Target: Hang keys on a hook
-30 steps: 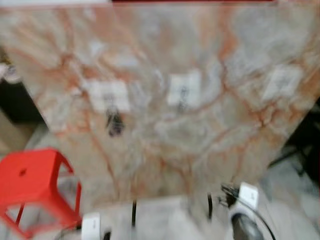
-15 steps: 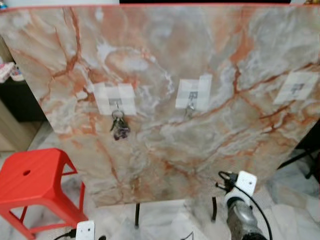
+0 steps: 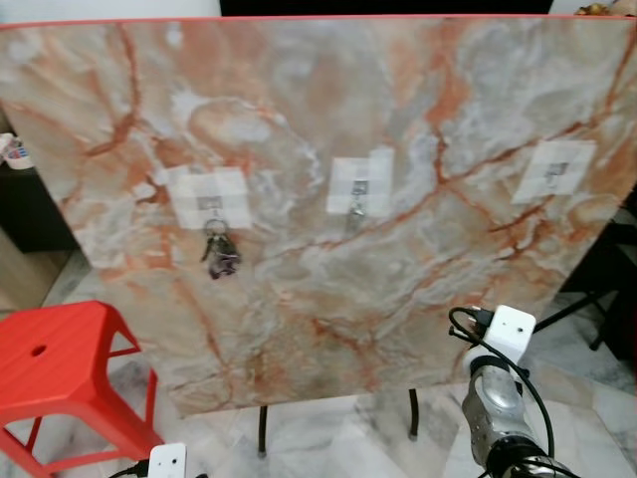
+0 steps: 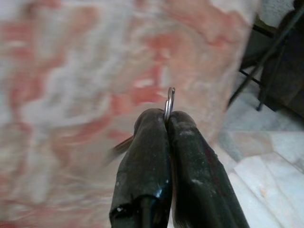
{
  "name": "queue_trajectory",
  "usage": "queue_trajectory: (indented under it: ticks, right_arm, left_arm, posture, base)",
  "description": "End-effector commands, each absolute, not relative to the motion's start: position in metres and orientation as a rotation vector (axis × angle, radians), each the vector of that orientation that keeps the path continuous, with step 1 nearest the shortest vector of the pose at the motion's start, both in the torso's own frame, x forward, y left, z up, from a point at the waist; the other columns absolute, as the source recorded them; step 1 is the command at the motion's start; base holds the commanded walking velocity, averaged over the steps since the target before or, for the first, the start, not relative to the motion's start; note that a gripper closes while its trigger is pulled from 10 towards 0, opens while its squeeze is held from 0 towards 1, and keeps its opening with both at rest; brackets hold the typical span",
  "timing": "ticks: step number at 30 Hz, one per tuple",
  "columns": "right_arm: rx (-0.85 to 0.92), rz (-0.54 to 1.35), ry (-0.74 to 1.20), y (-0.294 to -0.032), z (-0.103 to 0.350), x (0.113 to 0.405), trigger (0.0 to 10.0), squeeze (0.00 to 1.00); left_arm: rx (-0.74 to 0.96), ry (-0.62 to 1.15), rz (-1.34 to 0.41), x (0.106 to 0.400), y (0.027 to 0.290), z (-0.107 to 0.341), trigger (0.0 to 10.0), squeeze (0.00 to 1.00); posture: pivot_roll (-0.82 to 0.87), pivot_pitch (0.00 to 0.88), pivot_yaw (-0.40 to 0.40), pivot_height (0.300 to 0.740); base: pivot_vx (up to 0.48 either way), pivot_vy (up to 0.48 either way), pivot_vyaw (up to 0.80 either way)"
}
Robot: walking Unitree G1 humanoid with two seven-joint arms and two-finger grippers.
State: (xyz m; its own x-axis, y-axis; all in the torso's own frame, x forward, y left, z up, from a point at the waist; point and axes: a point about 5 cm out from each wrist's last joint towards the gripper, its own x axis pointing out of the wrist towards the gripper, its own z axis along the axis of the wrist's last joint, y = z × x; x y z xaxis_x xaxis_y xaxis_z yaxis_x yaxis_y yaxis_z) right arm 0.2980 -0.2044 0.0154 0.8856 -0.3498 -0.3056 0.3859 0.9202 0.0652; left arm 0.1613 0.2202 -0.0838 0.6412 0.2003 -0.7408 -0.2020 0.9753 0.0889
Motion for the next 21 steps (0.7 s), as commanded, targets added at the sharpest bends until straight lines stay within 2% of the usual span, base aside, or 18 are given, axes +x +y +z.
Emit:
queue_trajectory:
  ticks: [1, 7, 15, 20, 21]
  right_arm:
    - [0.126, -0.369, 0.283, -0.199, 0.018, 0.301, 10.0, 0.00]
    - [0.132, -0.357, 0.283, -0.195, 0.018, 0.302, 10.0, 0.00]
    - [0.139, -0.386, 0.216, -0.200, 0.034, 0.314, 10.0, 0.00]
    - [-0.017, -0.374, 0.113, -0.199, 0.059, 0.330, 10.0, 0.00]
    - [-0.106, -0.378, 0.089, -0.198, 0.066, 0.334, 10.0, 0.00]
  left_arm:
    - [0.008, 0.869, 0.225, 0.156, 0.221, -0.086, 10.0, 0.00]
    - [0.010, 0.869, 0.231, 0.155, 0.224, -0.086, 10.0, 0.00]
    - [0.010, 0.871, 0.236, 0.153, 0.228, -0.086, 10.0, 0.00]
    - [0.010, 0.874, 0.237, 0.154, 0.228, -0.086, 10.0, 0.00]
    - [0.009, 0.874, 0.236, 0.154, 0.228, -0.086, 10.0, 0.00]
  posture:
    - [0.06, 0.000, -0.035, 0.740]
    - [0.06, 0.000, -0.034, 0.740]
    - [0.06, 0.000, -0.031, 0.740]
    - [0.06, 0.000, -0.031, 0.740]
    - [0.06, 0.000, -0.031, 0.740]
  base:
    - [0.000, -0.341, 0.00]
    - [0.000, -0.325, 0.00]
    - [0.000, 0.000, 0.00]
    - [0.000, 0.000, 0.00]
    - [0.000, 0.000, 0.00]
